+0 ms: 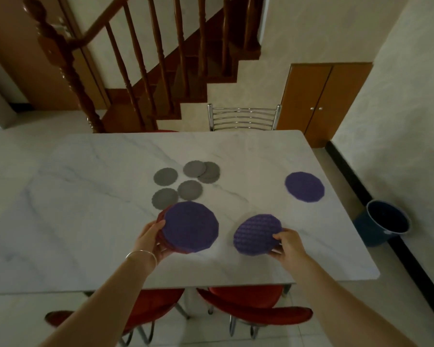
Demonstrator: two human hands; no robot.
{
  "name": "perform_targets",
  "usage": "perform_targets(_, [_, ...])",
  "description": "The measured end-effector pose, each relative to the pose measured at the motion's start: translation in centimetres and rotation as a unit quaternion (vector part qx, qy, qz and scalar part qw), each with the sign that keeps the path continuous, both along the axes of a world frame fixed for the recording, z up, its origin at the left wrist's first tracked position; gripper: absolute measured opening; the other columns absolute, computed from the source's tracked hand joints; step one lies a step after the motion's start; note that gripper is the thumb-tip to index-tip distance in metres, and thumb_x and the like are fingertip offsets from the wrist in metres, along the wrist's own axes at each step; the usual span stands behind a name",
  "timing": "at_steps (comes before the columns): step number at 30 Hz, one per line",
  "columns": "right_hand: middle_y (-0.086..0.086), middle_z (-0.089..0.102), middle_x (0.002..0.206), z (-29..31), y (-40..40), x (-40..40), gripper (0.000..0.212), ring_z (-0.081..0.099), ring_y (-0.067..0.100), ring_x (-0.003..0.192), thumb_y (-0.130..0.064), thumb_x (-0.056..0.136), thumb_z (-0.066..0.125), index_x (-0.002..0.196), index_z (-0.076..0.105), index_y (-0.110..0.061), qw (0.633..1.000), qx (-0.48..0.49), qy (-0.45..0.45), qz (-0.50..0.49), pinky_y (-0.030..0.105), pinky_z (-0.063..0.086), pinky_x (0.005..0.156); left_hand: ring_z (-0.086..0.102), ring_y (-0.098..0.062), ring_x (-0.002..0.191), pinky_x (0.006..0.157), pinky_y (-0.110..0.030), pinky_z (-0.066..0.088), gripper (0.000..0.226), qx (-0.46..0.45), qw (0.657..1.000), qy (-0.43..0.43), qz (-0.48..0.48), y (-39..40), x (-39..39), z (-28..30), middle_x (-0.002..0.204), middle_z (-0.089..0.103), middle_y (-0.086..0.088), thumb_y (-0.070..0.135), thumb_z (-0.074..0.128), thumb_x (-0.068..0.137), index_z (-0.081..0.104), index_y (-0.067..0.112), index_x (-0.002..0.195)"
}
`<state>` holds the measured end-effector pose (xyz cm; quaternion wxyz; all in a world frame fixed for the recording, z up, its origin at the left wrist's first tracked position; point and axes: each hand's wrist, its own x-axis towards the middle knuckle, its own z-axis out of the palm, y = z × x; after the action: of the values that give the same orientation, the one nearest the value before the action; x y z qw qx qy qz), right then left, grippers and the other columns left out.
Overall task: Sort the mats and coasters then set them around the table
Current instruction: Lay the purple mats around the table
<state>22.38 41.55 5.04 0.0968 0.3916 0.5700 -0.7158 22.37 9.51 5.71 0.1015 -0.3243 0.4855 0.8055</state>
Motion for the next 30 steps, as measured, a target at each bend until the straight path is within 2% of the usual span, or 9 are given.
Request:
perform_targets(3, [0.021,0.058,0.113,-1.6,-1.3,0.3,0.035,0.059,0.039,0.094,0.006,0.087,0.042,0.120,0.053,0.000,0.999,-0.010,-0.011,0.034,0.042,0.053,0.064,0.059,-0.046,0.103,0.088,-0.072,0.042,0.006,-0.004,1.000,-0.011,0.006,-0.2,0.5,-0.5,0.114,0.060,-0.019,0.017,0.065,0.083,0.060,0.018,0.086])
perform_targets(7, [0.024,0.055,0.123,-3.6,-2.2,0.5,0.037,0.058,0.043,0.104,0.008,0.088,0.043,0.123,0.050,0.001,0.998,-0.020,-0.011,0.061,0.049,0.053,0.070,0.064,-0.041,0.095,0.069,-0.056,0.057,0.010,-0.013,1.000,-0.005,0.002,-0.6,0.9,-1.1,0.112,0.063,-0.015,0.018,0.066,0.082,0.061,0.018,0.091])
perform_targets(10, [0.023,0.056,0.122,-4.7,-2.1,0.4,0.033,0.060,0.041,0.103,0.008,0.087,0.044,0.120,0.050,0.002,0.998,-0.007,-0.012,0.069,0.047,0.054,0.068,0.064,-0.041,0.095,0.060,-0.047,0.058,0.015,-0.017,1.000,-0.005,-0.001,-0.9,1.1,-1.4,0.111,0.065,-0.014,0.020,0.069,0.080,0.063,0.018,0.095])
perform_targets(16, [0.015,0.068,0.098,-5.3,-1.5,0.2,0.010,0.070,0.023,0.076,-0.002,0.088,0.058,0.087,0.065,-0.009,0.992,-0.022,0.045,0.116,0.035,0.056,0.052,0.065,-0.040,0.092,0.059,-0.047,0.057,0.012,-0.009,1.000,-0.010,0.003,-0.6,1.2,-1.3,0.108,0.065,-0.012,0.019,0.069,0.080,0.063,0.018,0.090])
perform_targets(18, [0.017,0.067,0.105,-5.5,-1.1,0.0,0.012,0.070,0.026,0.086,-0.002,0.087,0.059,0.096,0.067,-0.005,0.982,0.036,0.060,0.175,0.040,0.059,0.065,0.066,-0.040,0.092,0.060,-0.049,0.057,0.012,-0.006,1.000,-0.009,0.000,-0.3,1.1,-1.3,0.107,0.066,-0.012,0.019,0.069,0.080,0.063,0.018,0.090])
perform_targets(20, [0.016,0.061,0.120,-5.5,-0.7,0.0,0.039,0.062,0.030,0.108,-0.007,0.084,0.063,0.122,0.057,-0.002,0.940,0.203,0.055,0.270,0.039,0.053,0.087,0.065,-0.039,0.090,0.058,-0.048,0.057,0.010,-0.003,1.000,-0.006,-0.002,0.2,1.0,-1.4,0.106,0.066,-0.012,0.018,0.068,0.081,0.063,0.018,0.090])
perform_targets(23, [0.014,0.042,0.137,-4.9,-0.5,1.0,0.067,0.044,0.029,0.125,-0.023,0.084,0.062,0.143,0.035,-0.011,0.832,0.393,0.041,0.390,0.034,0.042,0.097,0.064,-0.039,0.091,0.055,-0.047,0.057,0.008,0.004,1.000,-0.004,-0.007,1.2,0.8,-1.3,0.106,0.065,-0.012,0.018,0.065,0.083,0.062,0.018,0.090])
perform_targets(26, [0.008,0.025,0.147,-5.0,-0.9,1.8,0.069,0.028,0.026,0.134,-0.034,0.088,0.055,0.147,0.024,-0.019,0.705,0.514,0.046,0.486,0.036,0.043,0.100,0.063,-0.042,0.095,0.059,-0.055,0.057,0.010,0.004,1.000,-0.003,-0.014,2.2,0.6,-1.3,0.107,0.064,-0.013,0.017,0.064,0.084,0.060,0.017,0.093])
perform_targets(30, [0.009,0.014,0.154,-5.5,-1.7,2.2,0.067,0.022,0.027,0.139,-0.037,0.091,0.050,0.148,0.020,-0.021,0.632,0.567,0.048,0.526,0.037,0.040,0.105,0.060,-0.046,0.104,0.080,-0.072,0.046,0.010,0.005,1.000,-0.008,-0.019,3.0,0.6,-1.5,0.112,0.063,-0.014,0.017,0.064,0.085,0.059,0.016,0.094])
